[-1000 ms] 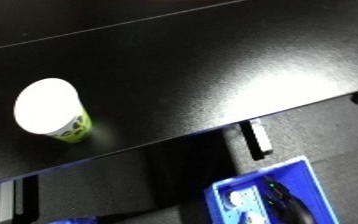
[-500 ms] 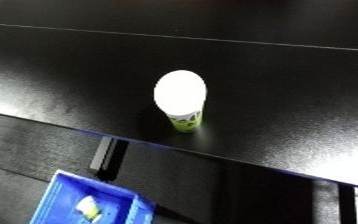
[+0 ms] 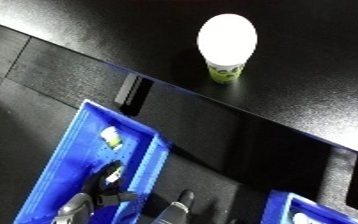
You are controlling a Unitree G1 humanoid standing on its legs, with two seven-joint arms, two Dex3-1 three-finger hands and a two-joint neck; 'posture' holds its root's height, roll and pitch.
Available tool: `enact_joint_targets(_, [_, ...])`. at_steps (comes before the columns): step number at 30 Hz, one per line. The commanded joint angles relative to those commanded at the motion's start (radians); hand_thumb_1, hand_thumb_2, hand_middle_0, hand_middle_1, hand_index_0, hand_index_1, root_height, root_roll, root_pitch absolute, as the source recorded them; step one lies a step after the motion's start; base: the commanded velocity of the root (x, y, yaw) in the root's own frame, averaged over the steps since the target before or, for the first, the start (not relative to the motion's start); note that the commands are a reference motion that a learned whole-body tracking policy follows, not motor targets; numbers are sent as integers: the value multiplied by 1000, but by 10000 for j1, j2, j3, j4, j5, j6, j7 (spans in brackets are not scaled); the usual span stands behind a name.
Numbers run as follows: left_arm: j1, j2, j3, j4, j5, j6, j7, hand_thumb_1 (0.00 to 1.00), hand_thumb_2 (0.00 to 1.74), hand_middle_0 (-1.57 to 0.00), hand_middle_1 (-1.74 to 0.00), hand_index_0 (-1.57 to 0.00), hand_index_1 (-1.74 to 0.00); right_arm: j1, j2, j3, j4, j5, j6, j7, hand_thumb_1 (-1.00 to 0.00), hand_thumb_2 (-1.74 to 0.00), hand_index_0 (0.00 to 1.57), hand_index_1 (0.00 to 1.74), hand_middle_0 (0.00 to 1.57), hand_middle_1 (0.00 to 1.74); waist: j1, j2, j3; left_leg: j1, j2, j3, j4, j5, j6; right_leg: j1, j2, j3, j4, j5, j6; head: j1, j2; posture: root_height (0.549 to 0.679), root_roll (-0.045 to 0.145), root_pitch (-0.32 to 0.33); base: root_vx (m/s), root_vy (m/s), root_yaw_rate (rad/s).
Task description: Pick up the object and place it into the box
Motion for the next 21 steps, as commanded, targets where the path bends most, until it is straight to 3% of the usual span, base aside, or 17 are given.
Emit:
enact_joint_targets(5, [-32,33,-128,-227,390,370,-1208,0,0,0,0,0,0,41,14,-33,48,-32,-18,-39,0,0,0,0,0,0,21,-21,28,98,19,-10,-35,-53,10,97,-24,-8,-74,-20,31,114,465,642,25,-87,20,7,11])
enact_joint_targets(10, [-63,376,-683,-1062,957,1041,-3797,0,0,0,0,0,0,128,-147,-39,-180,-89,91,-55,0,0,0,0,0,0,-45,31,51,175,12,15,-135,-100,34,164,-4,45,-241,38,96,38,873,643,23,-84,2,30,-61])
enact_joint_targets(14, [-238,1069,-1462,-2527,1284,1482,-4624,0,0,0,0,0,0,179,-321,-43,-373,121,230,-55,0,0,0,0,0,0,-87,135,137,169,2,23,-114,-163,64,144,-35,72,-230,95,196,241,1217,642,20,-83,-5,33,-46])
enact_joint_targets(17, [-604,1756,-2049,-4323,640,2213,-4710,0,0,0,0,0,0,290,-429,10,-613,353,268,-129,0,0,0,0,0,0,-50,207,201,127,-41,-24,-83,-210,78,140,-101,39,-228,147,277,687,1341,642,19,-82,-19,10,46])
enact_joint_targets(18, [-604,1756,-2049,-4323,640,2213,-4710,0,0,0,0,0,0,290,-429,10,-613,353,268,-129,0,0,0,0,0,0,-50,207,201,127,-41,-24,-83,-210,78,140,-101,39,-228,147,277,687,1341,642,19,-82,-20,-1,88])
enact_joint_targets(19, [-876,2229,-2373,-5978,-106,2915,-4754,0,0,0,0,0,0,364,-485,8,-706,412,259,-217,0,0,0,0,0,0,38,244,248,70,-93,-91,-53,-235,92,145,-171,-17,-246,204,331,1133,1421,641,20,-81,-13,-25,152])
enact_joint_targets(20, [-876,2229,-2373,-5978,-106,2915,-4754,0,0,0,0,0,0,364,-485,8,-706,412,259,-217,0,0,0,0,0,0,38,244,248,70,-93,-91,-53,-235,92,145,-171,-17,-246,204,331,1133,1421,641,20,-81,-13,-25,152])
enact_joint_targets(21, [-949,2682,-2559,-8041,-980,3801,-4766,0,0,0,0,0,0,392,-526,-11,-685,450,209,-270,0,0,0,0,0,0,163,270,294,18,-156,-176,-37,-245,102,158,-245,-97,-269,267,379,1527,1535,641,20,-80,-7,-43,174])
